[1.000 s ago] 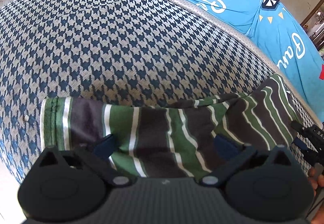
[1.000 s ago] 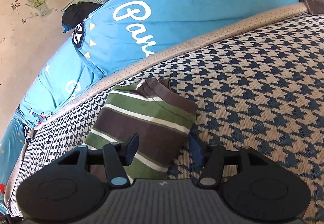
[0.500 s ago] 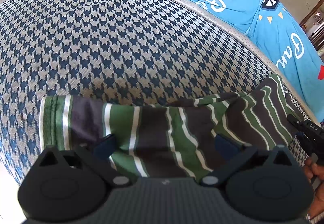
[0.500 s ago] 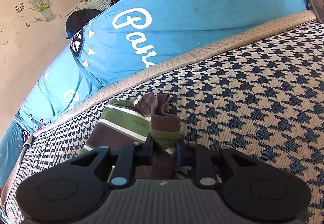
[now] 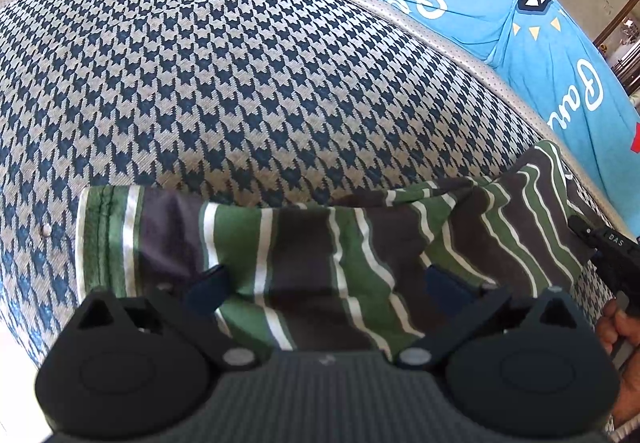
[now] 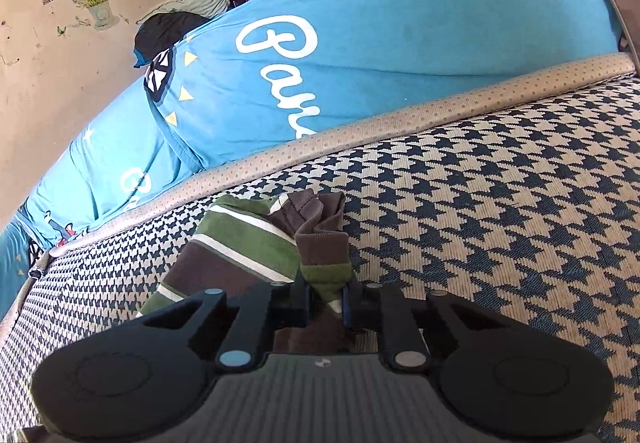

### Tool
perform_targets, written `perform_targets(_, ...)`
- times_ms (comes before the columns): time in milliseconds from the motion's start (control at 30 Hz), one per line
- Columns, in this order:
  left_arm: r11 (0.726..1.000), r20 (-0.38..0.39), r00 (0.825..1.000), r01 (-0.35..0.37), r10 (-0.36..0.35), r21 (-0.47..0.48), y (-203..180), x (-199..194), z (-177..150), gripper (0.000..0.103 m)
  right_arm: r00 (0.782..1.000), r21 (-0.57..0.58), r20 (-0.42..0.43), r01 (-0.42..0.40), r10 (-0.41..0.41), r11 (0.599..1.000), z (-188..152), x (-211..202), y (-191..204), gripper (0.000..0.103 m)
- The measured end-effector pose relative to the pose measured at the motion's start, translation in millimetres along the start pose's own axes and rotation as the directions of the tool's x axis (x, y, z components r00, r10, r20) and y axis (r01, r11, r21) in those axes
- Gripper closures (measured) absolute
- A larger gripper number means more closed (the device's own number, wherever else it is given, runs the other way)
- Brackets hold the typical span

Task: Fold clothes

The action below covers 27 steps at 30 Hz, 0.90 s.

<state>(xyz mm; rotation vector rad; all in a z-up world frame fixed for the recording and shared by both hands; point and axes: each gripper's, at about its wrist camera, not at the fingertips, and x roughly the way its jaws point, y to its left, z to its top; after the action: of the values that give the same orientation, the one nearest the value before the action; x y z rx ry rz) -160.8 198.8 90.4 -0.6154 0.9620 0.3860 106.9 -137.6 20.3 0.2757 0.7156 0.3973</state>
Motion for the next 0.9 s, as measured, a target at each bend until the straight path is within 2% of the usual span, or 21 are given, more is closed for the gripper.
perform_targets(200,1.000,0.000,1.000,-0.001,0.001,-0.001,-2.0,0.4,-0.9,0.000,0.997,-0.143,0.006,0.079,-0.079,0.987,-3.2,0.6,22.3,0.094)
perform_targets(500,1.000,0.002,1.000,-0.007,0.007,0.000,-1.7,-0.2,-5.0,0.000,0.991,-0.277,0.027,0.131,-0.128,0.952,-8.4,4.1,38.1,0.095)
perform_targets(633,1.000,0.002,1.000,-0.009,0.009,0.003,-1.9,1.3,-5.6,0.000,0.990,-0.305,0.034,0.144,-0.140,0.941,-9.8,5.3,41.9,0.095)
perform_targets(800,1.000,0.002,1.000,-0.012,0.012,0.006,-1.2,3.4,-9.0,0.000,0.992,-0.293,0.026,0.129,-0.126,0.948,-8.9,5.9,39.5,0.092)
perform_targets(900,1.000,0.002,1.000,-0.015,0.015,0.006,-1.6,5.7,-12.2,0.000,0.990,-0.304,0.037,0.137,-0.133,0.943,-10.0,5.2,41.4,0.095)
